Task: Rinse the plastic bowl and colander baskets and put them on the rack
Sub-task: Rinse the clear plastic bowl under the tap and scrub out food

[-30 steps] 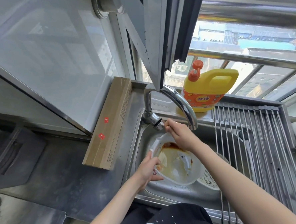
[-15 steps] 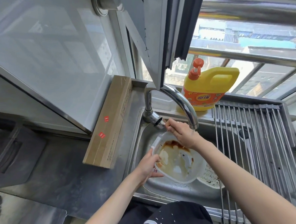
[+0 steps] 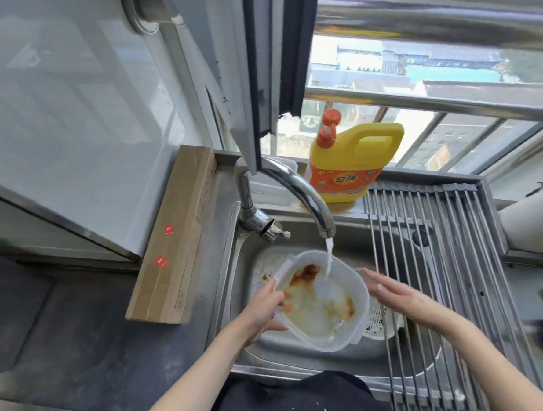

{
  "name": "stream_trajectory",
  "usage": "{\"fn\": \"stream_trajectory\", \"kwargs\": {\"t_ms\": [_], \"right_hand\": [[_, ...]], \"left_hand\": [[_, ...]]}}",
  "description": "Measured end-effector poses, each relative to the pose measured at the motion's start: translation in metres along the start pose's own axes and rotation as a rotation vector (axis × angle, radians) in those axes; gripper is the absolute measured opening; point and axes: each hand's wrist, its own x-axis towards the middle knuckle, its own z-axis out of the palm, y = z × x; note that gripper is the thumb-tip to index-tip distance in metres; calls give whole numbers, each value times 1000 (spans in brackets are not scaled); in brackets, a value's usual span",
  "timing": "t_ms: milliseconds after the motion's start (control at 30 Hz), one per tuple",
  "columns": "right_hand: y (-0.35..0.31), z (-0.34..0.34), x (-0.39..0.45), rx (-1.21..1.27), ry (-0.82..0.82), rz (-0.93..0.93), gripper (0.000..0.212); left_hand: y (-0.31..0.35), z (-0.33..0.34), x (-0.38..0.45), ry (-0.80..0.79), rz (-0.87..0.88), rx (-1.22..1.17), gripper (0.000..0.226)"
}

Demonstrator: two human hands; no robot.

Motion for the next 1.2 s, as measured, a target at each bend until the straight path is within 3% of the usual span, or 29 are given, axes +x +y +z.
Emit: {"fn": "stream_trajectory", "kwargs": {"t_ms": [100,267,367,467,567,733,900,1100,1200], "right_hand": [[-2,20,2,169,83,48,35],[-25,35,14,422,290,146,36],[-36,36,18,246,341,105,32],[-49,37,22,19,371,65,42],[-55,38,25,29,405,64,40],[-50,45,27,99,450,126,39],[-46,54,23,150,505,155,33],[-41,54,16,118,646,206,29],[-47,51,10,93,632,168,32]], "left_hand": [[2,7,7,10,-3,-48,58],[9,9,13,51,-17,-88,65],[18,7,13,26,-1,-113,60],[30,-3,15,-7,-4,-125,44],[51,-14,13,-3,-12,-75,20],[83,-24,26,131,-51,-107,45],[79,-11,23,143,-75,43,42],[63,-20,22,59,-55,-65,41],[61,-22,24,85,-51,-106,42]]}}
